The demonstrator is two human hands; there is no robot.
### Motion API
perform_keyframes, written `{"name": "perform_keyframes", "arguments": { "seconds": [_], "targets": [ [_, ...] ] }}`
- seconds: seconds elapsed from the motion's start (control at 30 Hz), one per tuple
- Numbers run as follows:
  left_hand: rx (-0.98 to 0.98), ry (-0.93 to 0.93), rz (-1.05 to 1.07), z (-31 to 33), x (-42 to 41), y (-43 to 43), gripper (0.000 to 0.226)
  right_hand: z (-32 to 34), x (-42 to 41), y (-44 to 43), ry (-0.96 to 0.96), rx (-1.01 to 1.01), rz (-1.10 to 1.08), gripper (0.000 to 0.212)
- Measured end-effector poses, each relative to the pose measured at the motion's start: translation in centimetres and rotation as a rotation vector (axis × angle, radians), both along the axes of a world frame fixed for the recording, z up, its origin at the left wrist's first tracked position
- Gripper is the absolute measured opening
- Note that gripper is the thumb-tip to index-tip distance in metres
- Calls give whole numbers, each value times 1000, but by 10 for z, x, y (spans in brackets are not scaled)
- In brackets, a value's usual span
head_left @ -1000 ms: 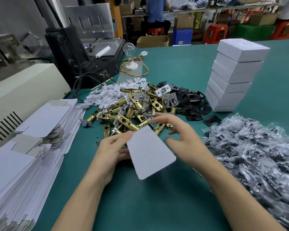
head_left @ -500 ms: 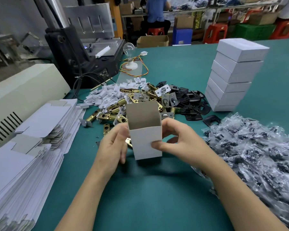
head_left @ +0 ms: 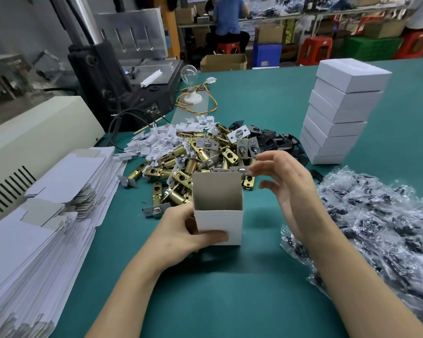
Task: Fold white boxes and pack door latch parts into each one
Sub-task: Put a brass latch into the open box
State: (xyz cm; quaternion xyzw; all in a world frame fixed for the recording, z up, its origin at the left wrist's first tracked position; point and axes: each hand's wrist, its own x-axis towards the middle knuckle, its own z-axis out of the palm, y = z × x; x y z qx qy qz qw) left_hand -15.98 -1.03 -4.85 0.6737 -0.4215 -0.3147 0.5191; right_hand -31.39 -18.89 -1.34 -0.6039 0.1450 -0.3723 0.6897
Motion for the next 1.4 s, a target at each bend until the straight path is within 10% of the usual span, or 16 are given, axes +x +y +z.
{"name": "perform_keyframes", "arguments": {
  "seconds": [0.17,1.07,1.4],
  "targets": [
    [31,-65,-18,0,1,-1,35,-7,5,-1,58,43,-147,11],
    [165,48,-305,15,3,7,40,14,60,-10,1196,-941,-5,4],
    [165,40,-332,19,-1,3,31,9,68,-28,1285,-1144,81,48]
  ]
}}
